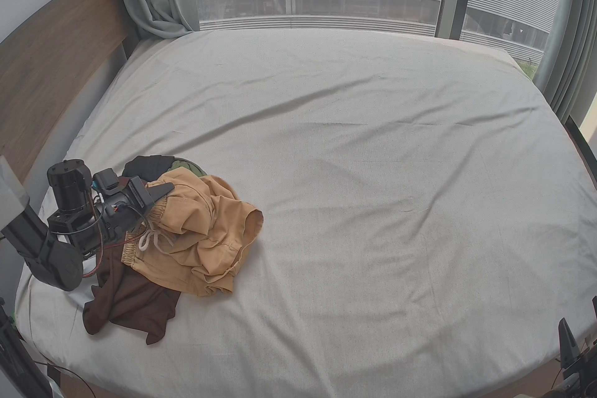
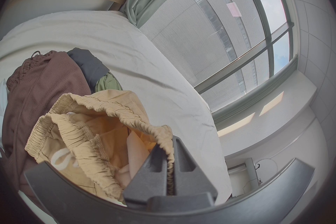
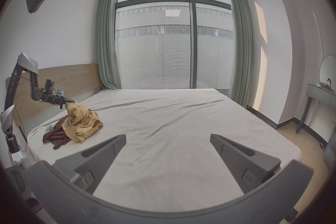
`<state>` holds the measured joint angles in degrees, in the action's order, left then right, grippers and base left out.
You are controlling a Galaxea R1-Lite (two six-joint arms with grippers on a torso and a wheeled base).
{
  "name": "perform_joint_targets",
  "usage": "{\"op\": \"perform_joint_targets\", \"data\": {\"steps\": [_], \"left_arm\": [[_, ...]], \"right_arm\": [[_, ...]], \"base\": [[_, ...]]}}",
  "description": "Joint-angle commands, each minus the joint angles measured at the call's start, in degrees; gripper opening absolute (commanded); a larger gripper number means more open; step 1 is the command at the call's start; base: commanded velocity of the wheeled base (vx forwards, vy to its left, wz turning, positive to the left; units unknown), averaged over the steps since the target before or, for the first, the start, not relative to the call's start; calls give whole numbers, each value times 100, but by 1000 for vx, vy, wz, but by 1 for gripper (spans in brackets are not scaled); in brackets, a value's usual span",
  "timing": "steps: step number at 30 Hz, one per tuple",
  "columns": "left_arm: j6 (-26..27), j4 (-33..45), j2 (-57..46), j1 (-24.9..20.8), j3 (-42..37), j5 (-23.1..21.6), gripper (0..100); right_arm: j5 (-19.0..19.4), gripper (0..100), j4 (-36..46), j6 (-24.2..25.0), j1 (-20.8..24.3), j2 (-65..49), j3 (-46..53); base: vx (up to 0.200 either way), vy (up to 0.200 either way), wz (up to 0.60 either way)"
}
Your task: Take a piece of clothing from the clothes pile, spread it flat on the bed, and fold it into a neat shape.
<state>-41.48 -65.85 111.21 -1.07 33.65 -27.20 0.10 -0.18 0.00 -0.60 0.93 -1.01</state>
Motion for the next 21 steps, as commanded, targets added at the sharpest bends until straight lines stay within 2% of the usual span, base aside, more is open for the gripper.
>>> {"op": "perform_joint_targets", "data": {"steps": [1, 4, 13, 14, 17, 21], "left_arm": [[-105, -15, -241, -60, -148, 21, 0], [-237, -6, -399, -130, -218, 21, 0], [-1345, 125, -1014, -473, -51, 312, 0], [-1345, 125, -1014, -473, -51, 312, 0], [-1986, 134, -1146, -569, 54, 689, 0], [-2470, 134, -1260, -640, 160, 830, 0]], "right_arm": [[-1, 100, 1, 0, -2, -49, 101], [8, 100, 1, 0, -2, -49, 101], [-1, 100, 1, 0, -2, -49, 101], [-1, 100, 1, 0, -2, -49, 101], [-1, 100, 1, 0, -2, -49, 101], [-1, 100, 1, 0, -2, -49, 101]], "base": [[0, 0, 0], [0, 0, 0], [0, 0, 0], [0, 0, 0], [0, 0, 0], [0, 0, 0]]}}
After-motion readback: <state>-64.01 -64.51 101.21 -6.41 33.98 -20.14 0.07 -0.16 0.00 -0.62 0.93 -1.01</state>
